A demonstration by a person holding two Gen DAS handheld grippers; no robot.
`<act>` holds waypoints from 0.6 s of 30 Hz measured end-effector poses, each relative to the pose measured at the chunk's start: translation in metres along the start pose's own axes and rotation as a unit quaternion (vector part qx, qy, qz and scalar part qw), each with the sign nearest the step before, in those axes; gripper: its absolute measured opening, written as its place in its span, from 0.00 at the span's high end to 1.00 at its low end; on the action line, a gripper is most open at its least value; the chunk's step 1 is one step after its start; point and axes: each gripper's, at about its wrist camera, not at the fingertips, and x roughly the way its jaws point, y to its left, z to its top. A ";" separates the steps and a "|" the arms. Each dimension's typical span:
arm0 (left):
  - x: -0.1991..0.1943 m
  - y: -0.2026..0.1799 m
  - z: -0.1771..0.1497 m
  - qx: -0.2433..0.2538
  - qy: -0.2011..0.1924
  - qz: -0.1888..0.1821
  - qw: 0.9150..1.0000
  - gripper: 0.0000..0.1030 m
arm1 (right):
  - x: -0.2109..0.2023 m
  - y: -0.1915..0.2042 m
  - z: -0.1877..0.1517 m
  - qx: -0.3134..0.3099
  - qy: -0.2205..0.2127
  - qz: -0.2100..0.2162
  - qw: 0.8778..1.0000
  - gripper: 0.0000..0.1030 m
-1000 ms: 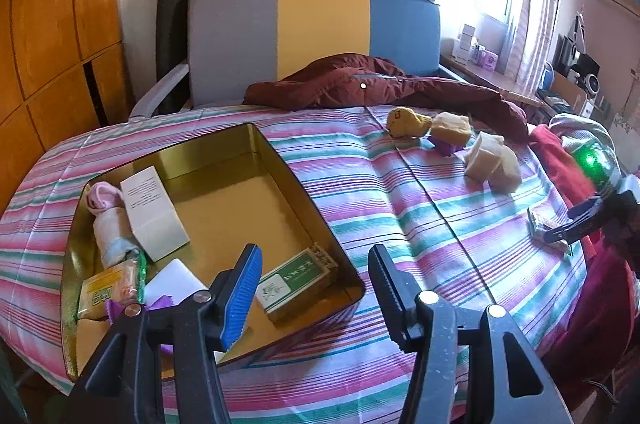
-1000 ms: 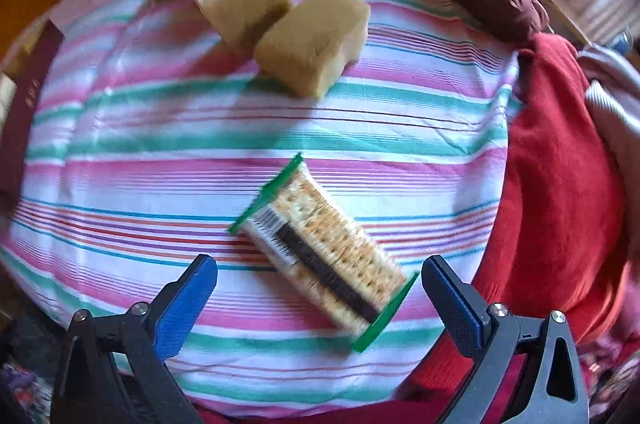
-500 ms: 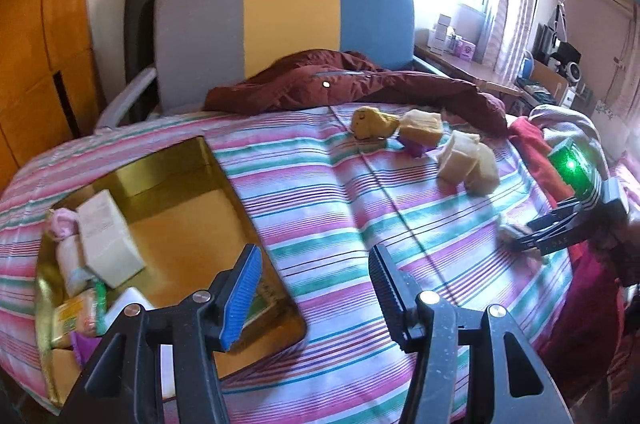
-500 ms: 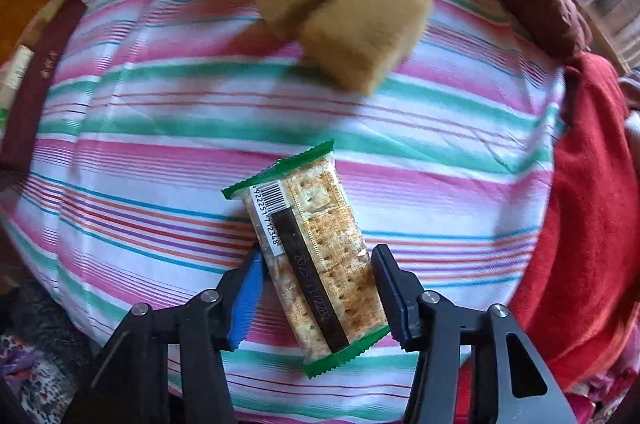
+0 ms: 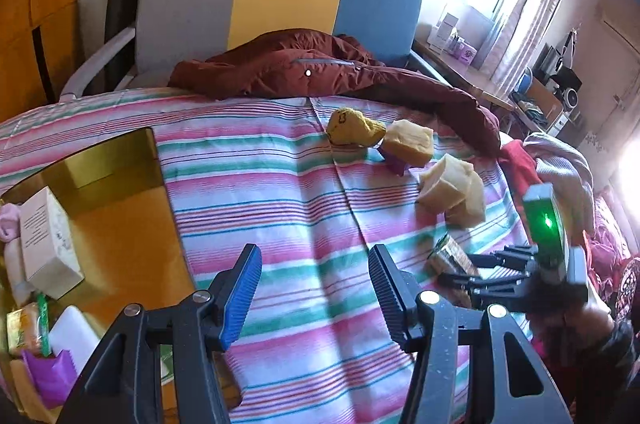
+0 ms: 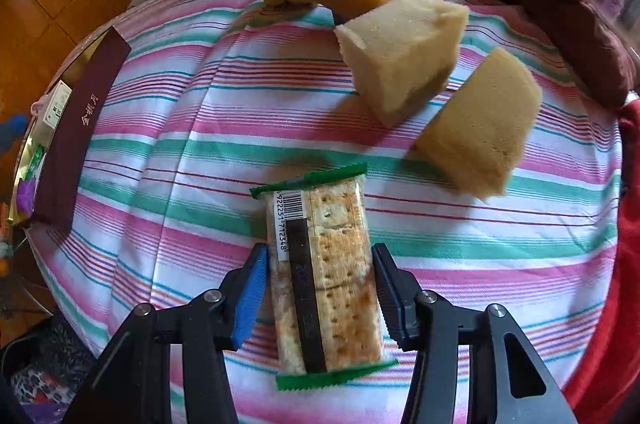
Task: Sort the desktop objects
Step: 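Grasp the yellow sock with the left tool while the right tool holds the cracker packet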
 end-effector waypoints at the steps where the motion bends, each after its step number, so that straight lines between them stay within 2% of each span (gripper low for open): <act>1: 0.003 -0.001 0.003 0.000 0.002 -0.001 1.000 0.45 | -0.001 -0.001 -0.002 -0.002 -0.005 0.001 1.000 0.50; 6: 0.024 -0.010 0.017 -0.009 0.016 -0.010 1.000 0.45 | -0.009 -0.010 -0.017 0.011 -0.021 0.018 1.000 0.50; 8: 0.033 -0.015 0.022 -0.009 0.021 -0.011 1.000 0.45 | -0.009 -0.018 -0.007 0.013 -0.022 0.019 0.999 0.49; 15: 0.061 -0.028 0.042 -0.012 0.037 -0.016 0.999 0.45 | 0.003 0.003 -0.003 -0.025 -0.020 0.002 0.999 0.33; 18: 0.073 -0.030 0.054 -0.020 0.042 -0.026 0.999 0.45 | 0.009 0.011 0.000 -0.038 -0.018 -0.005 0.999 0.29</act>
